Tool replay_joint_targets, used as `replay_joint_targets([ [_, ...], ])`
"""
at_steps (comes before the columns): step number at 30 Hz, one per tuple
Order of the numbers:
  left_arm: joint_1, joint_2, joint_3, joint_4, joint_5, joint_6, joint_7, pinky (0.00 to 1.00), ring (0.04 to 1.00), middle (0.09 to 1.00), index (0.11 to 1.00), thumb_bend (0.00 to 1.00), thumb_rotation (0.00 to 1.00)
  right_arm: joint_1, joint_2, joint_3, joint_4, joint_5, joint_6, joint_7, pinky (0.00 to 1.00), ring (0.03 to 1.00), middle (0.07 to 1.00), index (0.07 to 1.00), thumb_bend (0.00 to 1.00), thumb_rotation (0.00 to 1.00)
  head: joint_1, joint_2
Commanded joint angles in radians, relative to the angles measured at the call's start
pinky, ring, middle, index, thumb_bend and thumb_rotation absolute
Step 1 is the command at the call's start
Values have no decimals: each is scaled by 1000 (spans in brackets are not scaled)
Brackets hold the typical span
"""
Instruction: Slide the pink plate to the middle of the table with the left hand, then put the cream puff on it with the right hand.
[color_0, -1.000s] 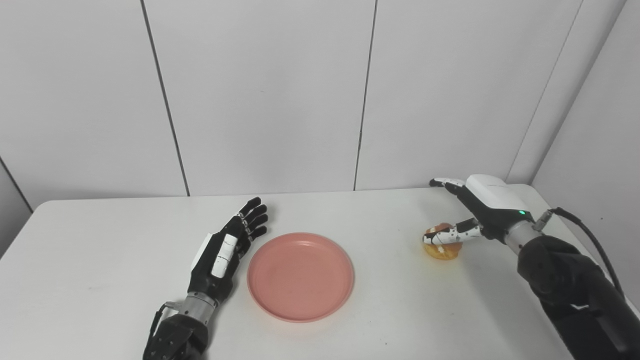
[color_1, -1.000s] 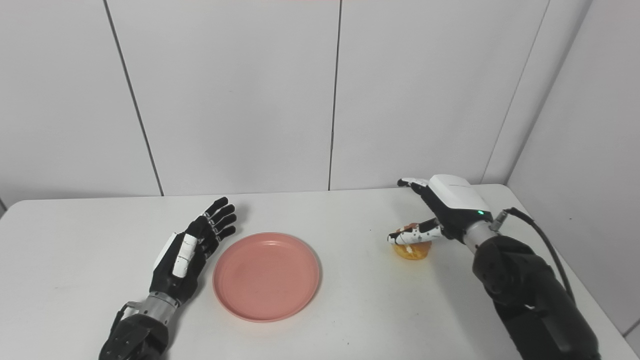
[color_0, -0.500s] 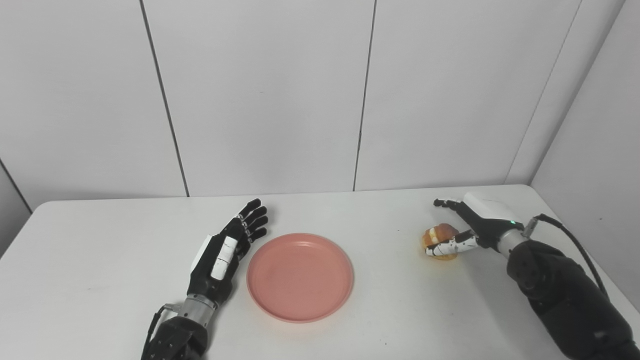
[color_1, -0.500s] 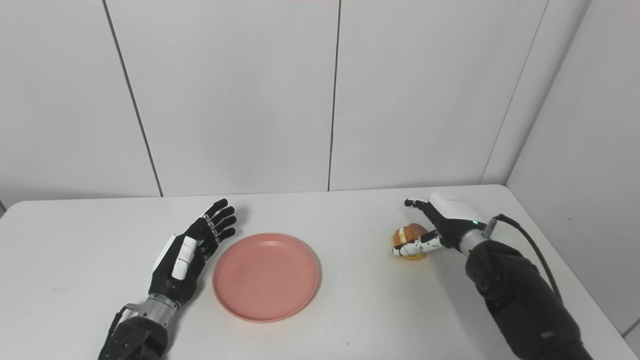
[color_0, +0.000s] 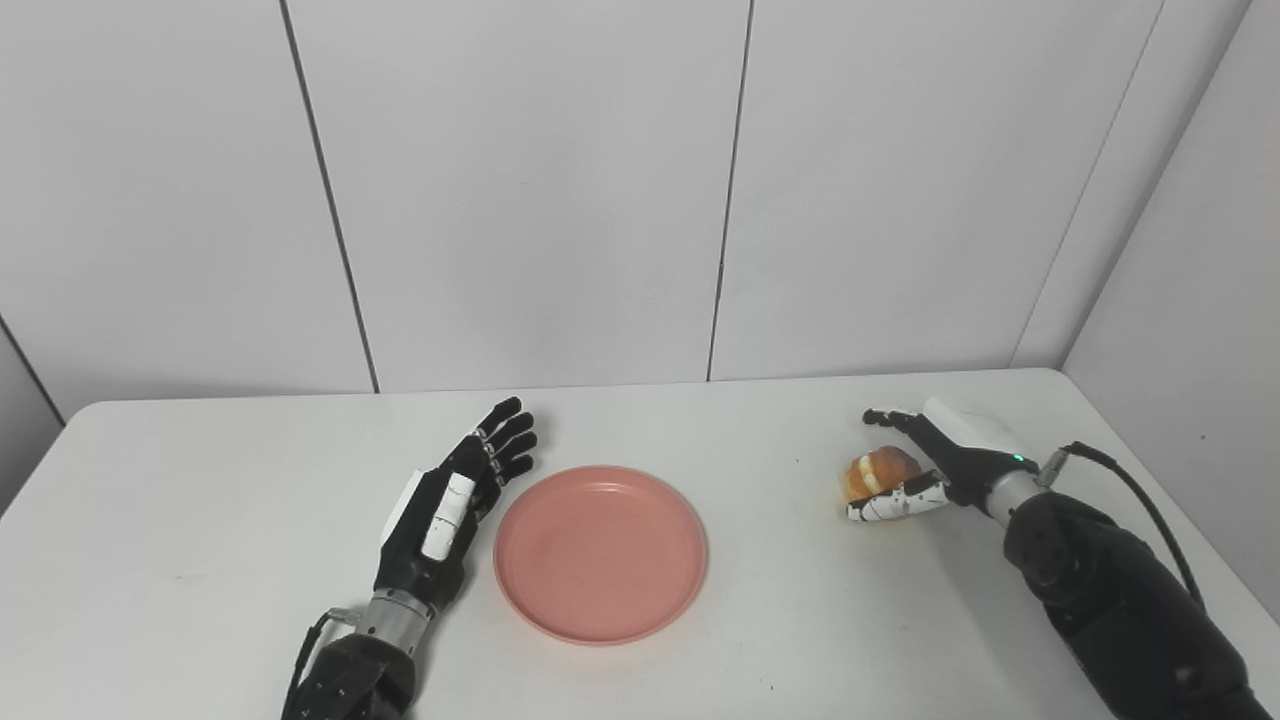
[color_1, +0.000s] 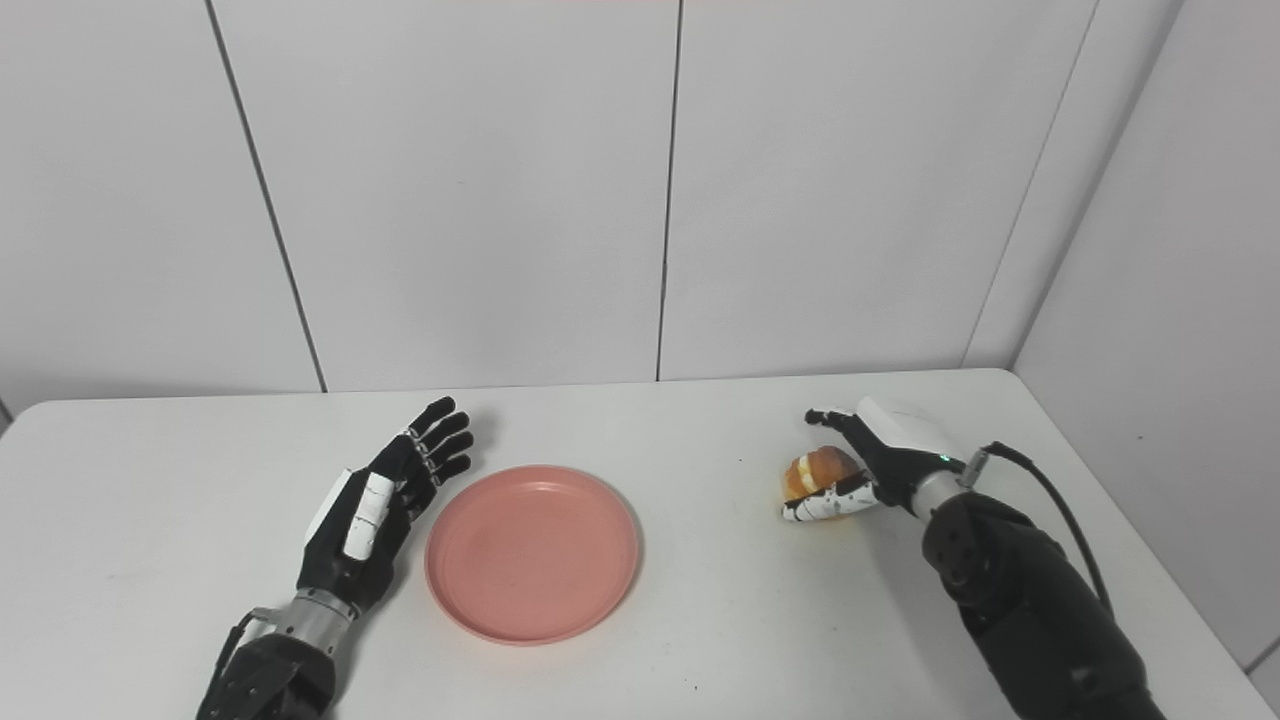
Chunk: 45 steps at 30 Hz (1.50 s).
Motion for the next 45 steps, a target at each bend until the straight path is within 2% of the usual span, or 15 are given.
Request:
replay_joint_targets([
  [1, 29, -12, -3, -1, -3, 0, 6, 898, 897, 901, 872, 896, 859, -29, -25, -3, -13, 2, -19, -30, 750, 833, 855, 828, 1000, 417, 1, 1],
  [4, 28, -11, -3, 3, -5, -1, 2, 899, 897, 901, 872, 898, 856, -28, -25, 2, -3, 8, -24, -33, 703, 796, 836, 815, 1000, 385, 3, 2],
  [8, 29, -9, -6, -5, 2, 3, 6, 895, 898, 901, 873, 893, 856, -26, -25, 8, 7, 20, -21, -27, 592, 699, 773, 769, 997, 280, 9, 6],
  [11, 30, -9, -5, -8, -1, 6, 3, 894, 902, 907, 878, 872, 862, -28, -24, 15, 18, 26, -9, -16, 553, 637, 723, 693, 956, 200, 9, 9],
  [13, 29, -10, -3, -5, -4, 5, 2, 892, 898, 904, 872, 878, 856, -29, -20, 14, 25, 32, -2, -17, 424, 496, 586, 641, 903, 112, 9, 9],
  [14, 28, -9, -3, -5, -4, 6, 2, 892, 897, 903, 870, 879, 854, -30, -19, 14, 30, 35, -3, -20, 393, 462, 554, 629, 890, 91, 9, 10],
  [15, 28, -9, -3, -5, -4, 7, 2, 891, 897, 903, 870, 886, 854, -31, -19, 15, 34, 37, -5, -22, 329, 393, 515, 560, 716, 46, 9, 10],
  [16, 27, -8, -4, -8, -1, 11, 4, 891, 897, 903, 870, 889, 854, -31, -20, 18, 38, 36, -9, -26, 296, 357, 495, 525, 626, 23, 9, 10],
  [17, 27, -8, -5, -10, 1, 14, 5, 885, 896, 902, 871, 898, 858, -31, -22, 24, 41, 32, -11, -28, 286, 356, 444, 515, 567, 9, 9, 10],
  [20, 26, -8, -6, -11, 5, 20, 8, 879, 893, 898, 869, 909, 859, -32, -29, 39, 42, 25, -12, -31, 280, 359, 412, 504, 532, 0, 9, 10],
  [31, 25, -9, -9, -9, 12, 16, 15, 888, 892, 894, 869, 905, 860, -32, -42, 38, 16, 46, -7, -22, 320, 399, 426, 506, 529, 0, 12, 14],
  [35, 27, -12, -11, -18, 16, 23, 20, 889, 892, 893, 865, 905, 863, -32, -46, 32, -14, 59, -16, -19, 244, 317, 399, 508, 524, 0, 20, 15],
  [39, 33, -21, -13, -36, 31, 35, 35, 885, 891, 888, 865, 900, 867, -34, -57, 25, -86, 64, -11, 1, 221, 296, 395, 511, 523, 0, 66, 22],
  [42, 37, -32, -16, -45, 43, 38, 50, 865, 882, 880, 856, 897, 855, -39, -67, 25, -161, 49, 6, 30, 274, 354, 421, 511, 527, 0, 96, 24],
  [45, 43, -44, -19, -51, 48, 38, 58, 856, 874, 876, 849, 867, 844, -44, -70, 20, -243, 47, -8, 45, 331, 401, 447, 509, 529, 0, 131, 25],
])
